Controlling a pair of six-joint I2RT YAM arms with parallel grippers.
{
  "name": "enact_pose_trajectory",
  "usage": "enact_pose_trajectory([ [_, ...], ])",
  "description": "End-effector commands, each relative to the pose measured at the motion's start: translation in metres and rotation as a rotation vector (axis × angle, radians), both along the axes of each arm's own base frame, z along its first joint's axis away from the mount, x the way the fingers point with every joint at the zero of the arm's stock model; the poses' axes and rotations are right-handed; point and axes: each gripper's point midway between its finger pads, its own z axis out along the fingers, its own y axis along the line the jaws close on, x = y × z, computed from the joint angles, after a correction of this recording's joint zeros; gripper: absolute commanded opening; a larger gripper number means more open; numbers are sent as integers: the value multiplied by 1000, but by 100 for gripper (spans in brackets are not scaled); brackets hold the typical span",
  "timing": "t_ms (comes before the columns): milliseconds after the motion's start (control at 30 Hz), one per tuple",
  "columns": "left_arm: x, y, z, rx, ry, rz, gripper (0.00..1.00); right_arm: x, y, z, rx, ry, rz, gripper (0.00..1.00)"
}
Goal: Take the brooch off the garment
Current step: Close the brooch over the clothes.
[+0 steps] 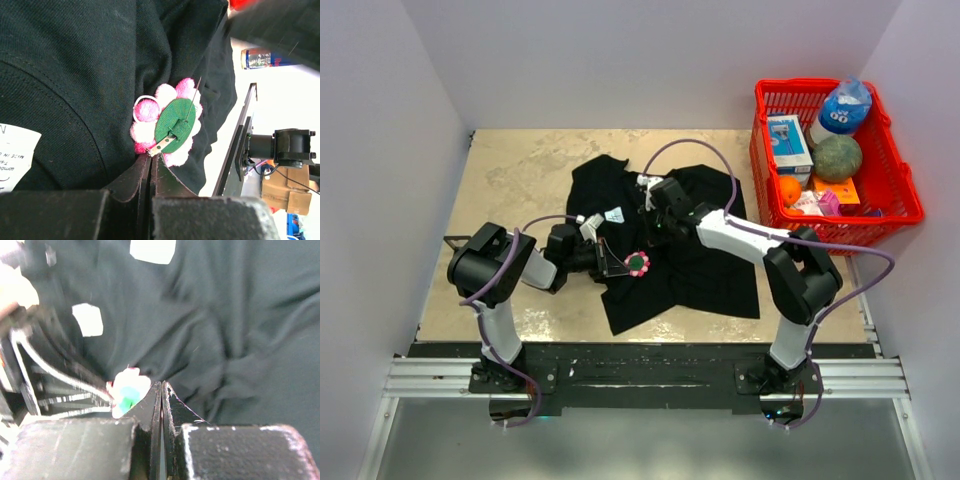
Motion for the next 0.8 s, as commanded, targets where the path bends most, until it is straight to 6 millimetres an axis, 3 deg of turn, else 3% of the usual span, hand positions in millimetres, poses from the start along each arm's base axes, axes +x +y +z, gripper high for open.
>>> enact_pose_trajectory([
  [0, 7, 15, -23, 97, 33, 85, 0, -19, 10, -10, -11, -10, 65, 0],
  [300, 5, 16, -25, 98, 39, 84, 0, -12, 24, -14, -12, -23, 91, 0],
  [767, 9, 14, -27, 96, 43, 79, 0, -21, 52, -16, 0, -14, 194, 0],
])
